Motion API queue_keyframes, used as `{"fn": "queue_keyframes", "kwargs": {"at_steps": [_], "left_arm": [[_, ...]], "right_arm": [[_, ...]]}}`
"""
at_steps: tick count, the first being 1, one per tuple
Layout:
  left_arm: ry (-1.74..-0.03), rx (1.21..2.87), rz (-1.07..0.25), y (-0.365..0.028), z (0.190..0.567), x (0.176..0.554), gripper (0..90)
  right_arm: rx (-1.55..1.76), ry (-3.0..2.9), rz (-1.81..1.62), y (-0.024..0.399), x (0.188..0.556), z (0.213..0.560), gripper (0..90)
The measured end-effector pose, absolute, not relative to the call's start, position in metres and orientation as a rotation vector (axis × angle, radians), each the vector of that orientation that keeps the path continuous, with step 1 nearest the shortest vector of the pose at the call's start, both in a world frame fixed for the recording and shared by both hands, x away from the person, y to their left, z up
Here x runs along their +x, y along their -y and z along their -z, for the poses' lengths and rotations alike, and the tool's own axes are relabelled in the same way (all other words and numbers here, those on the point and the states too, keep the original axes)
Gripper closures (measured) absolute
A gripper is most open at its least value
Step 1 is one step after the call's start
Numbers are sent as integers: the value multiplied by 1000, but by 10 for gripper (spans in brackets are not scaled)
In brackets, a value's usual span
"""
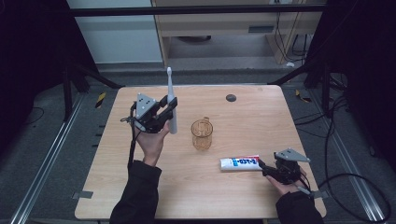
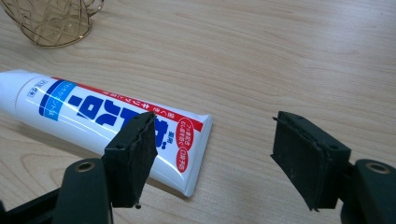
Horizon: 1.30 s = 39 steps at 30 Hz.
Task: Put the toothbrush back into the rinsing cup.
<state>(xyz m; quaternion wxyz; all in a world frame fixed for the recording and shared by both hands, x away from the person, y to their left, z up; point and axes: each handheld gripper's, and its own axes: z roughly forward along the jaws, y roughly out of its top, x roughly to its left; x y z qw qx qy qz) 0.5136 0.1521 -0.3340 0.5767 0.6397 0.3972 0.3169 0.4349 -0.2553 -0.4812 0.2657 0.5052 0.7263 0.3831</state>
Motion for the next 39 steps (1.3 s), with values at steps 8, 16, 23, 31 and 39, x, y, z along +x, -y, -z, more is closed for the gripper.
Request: {"fn": "queue_keyframes", "kwargs": {"at_steps": [8, 16, 23, 31, 39], "left_arm": [[-909, 1463, -735, -140, 337, 520, 669], [-893, 1446, -722, -128, 338, 525, 669], [-882, 1438, -706, -117, 341, 531, 669], [-874, 1454, -686, -105, 350, 538, 669], [-869, 1483, -675, -95, 360, 544, 669]], "right_arm": [[1367, -1964, -1044, 255, 435, 481, 303], [1362, -1960, -1045, 256, 435, 481, 304], [1365, -1962, -1055, 255, 435, 481, 305], [1372, -1962, -1059, 255, 434, 481, 306], [1364, -1962, -1060, 256, 435, 482, 308]]}}
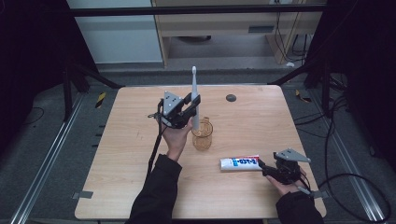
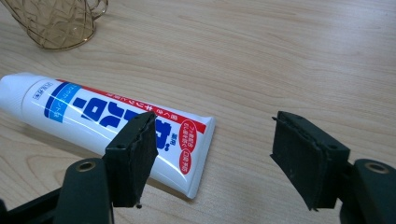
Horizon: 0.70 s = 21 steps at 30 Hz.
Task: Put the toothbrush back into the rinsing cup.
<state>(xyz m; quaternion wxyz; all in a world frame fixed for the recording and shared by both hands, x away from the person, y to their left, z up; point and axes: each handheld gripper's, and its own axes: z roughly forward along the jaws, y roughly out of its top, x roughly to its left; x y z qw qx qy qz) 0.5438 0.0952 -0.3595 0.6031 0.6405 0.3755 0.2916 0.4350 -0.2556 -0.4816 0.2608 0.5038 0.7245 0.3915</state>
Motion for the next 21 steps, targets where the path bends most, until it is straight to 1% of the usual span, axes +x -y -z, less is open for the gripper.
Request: {"fn": "queue_keyframes", "kwargs": {"at_steps": [21], "left_arm": [[-866, 1530, -652, -90, 390, 549, 669]], "right_arm": [[1364, -1969, -1061, 255, 435, 482, 313]]}}
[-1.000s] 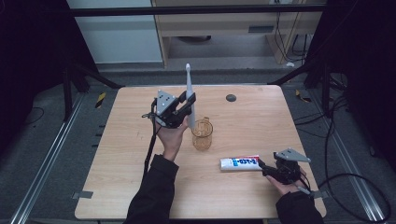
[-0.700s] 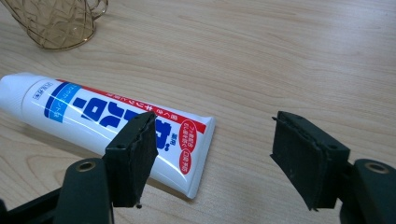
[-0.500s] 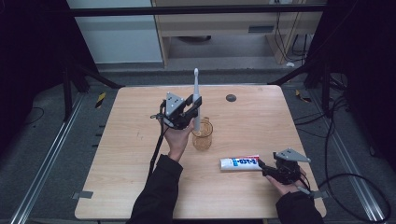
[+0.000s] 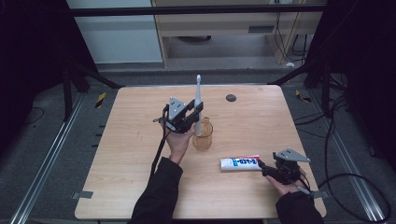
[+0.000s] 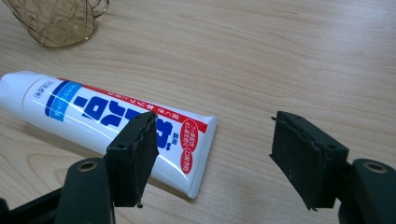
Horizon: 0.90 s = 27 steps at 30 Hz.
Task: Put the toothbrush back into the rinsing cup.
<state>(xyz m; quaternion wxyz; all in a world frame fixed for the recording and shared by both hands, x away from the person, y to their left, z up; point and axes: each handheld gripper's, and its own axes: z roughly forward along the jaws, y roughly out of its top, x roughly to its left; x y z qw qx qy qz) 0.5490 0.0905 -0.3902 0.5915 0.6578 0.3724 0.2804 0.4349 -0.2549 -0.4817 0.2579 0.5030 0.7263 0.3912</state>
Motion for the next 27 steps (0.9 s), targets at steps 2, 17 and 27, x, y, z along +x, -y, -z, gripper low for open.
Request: {"fn": "queue_keyframes", "kwargs": {"at_steps": [2, 17, 27], "left_arm": [[-872, 1535, -648, -90, 394, 549, 668], [-885, 1568, -617, -91, 421, 546, 668], [-890, 1596, -610, -90, 434, 543, 668]], "right_arm": [[1363, -1969, -1061, 255, 435, 482, 314], [1351, -1974, -1052, 255, 436, 483, 315], [1352, -1975, -1049, 255, 436, 483, 315]]}}
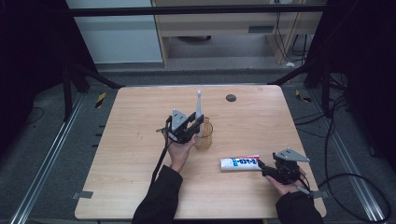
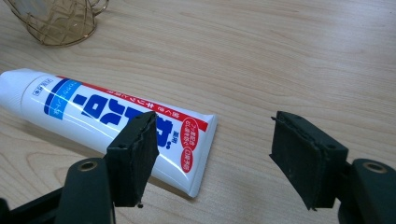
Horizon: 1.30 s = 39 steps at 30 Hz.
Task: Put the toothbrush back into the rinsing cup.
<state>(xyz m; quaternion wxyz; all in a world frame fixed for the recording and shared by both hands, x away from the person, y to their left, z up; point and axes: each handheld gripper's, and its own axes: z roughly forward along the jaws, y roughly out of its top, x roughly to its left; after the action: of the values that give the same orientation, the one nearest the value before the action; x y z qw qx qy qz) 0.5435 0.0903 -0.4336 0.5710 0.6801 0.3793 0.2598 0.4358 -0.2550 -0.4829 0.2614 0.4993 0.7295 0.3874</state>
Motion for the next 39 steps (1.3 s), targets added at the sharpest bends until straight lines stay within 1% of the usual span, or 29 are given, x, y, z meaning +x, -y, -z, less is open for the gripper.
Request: {"fn": "queue_keyframes", "kwargs": {"at_steps": [19, 36, 38, 39], "left_arm": [[-879, 1638, -604, -92, 446, 539, 666], [-856, 1658, -599, -96, 445, 533, 661], [-833, 1661, -624, -97, 444, 534, 660], [-850, 1667, -608, -97, 444, 532, 660]], "right_arm": [[1353, -1975, -1048, 254, 436, 483, 315], [1363, -1978, -1048, 254, 435, 483, 314], [1363, -1977, -1048, 254, 435, 483, 314], [1360, -1977, -1050, 254, 435, 483, 314]]}}
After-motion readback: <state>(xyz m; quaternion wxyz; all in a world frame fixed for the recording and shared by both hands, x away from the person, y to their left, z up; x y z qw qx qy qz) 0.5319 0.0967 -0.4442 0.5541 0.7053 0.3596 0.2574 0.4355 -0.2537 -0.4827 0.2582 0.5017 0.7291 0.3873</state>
